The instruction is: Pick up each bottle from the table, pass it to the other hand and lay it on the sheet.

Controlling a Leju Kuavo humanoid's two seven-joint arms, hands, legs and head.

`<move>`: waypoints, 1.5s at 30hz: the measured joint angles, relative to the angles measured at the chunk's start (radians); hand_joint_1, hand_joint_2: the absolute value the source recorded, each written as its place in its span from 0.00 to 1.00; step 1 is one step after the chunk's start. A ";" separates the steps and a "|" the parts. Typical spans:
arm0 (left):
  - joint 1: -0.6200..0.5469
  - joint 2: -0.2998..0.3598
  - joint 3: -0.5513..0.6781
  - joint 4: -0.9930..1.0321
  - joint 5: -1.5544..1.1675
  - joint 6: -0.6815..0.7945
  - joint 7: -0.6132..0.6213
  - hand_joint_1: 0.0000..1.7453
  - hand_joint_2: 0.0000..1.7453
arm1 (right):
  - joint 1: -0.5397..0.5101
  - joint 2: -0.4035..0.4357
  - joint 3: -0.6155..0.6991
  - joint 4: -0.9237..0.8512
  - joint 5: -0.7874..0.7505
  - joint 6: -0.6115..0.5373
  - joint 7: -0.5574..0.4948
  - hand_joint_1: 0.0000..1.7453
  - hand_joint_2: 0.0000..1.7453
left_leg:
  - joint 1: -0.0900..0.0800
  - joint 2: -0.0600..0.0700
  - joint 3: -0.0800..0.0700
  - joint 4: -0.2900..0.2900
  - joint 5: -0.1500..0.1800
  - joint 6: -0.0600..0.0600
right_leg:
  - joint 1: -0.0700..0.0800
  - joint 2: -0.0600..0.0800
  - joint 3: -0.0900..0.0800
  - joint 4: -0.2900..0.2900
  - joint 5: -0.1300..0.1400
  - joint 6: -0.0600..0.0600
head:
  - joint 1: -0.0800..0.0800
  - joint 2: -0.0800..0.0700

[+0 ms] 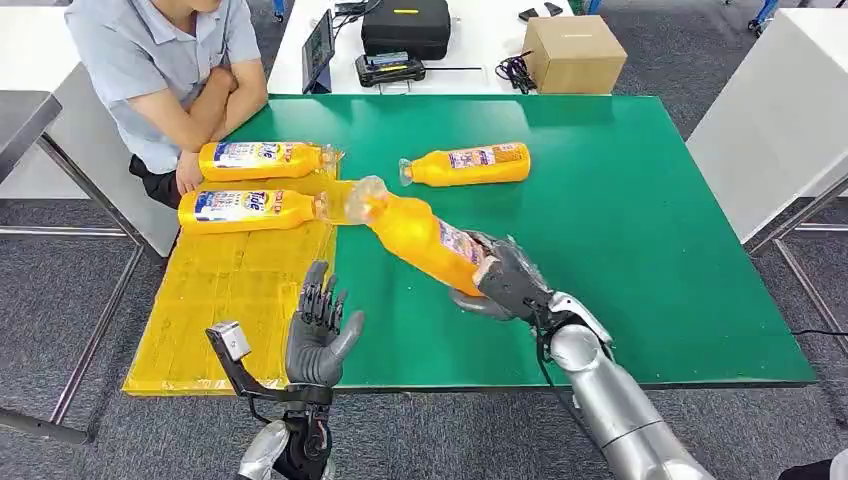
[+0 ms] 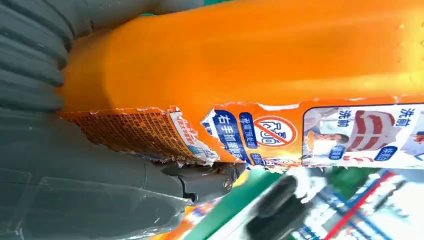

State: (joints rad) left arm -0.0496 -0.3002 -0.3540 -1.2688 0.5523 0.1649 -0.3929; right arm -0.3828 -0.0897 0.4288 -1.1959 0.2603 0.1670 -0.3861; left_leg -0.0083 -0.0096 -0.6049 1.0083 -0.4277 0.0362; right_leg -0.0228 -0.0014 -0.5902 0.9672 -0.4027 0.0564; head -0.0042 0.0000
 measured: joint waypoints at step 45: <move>-0.118 -0.013 -0.020 0.131 -0.001 -0.087 -0.078 0.09 1.00 | -0.129 0.123 0.265 0.233 -0.042 0.112 -0.064 1.00 1.00 | 0.000 0.000 0.000 0.000 0.001 0.000 | 0.000 0.000 0.000 0.000 0.000 0.000 | 0.000 0.000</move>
State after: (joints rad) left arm -0.1672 -0.3132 -0.3742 -1.1383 0.5512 0.0778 -0.4711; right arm -0.5122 0.0336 0.6939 -0.9632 0.2186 0.2793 -0.4501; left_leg -0.0081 -0.0096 -0.6050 1.0084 -0.4268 0.0367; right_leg -0.0226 -0.0015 -0.5904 0.9675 -0.4025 0.0566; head -0.0042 0.0000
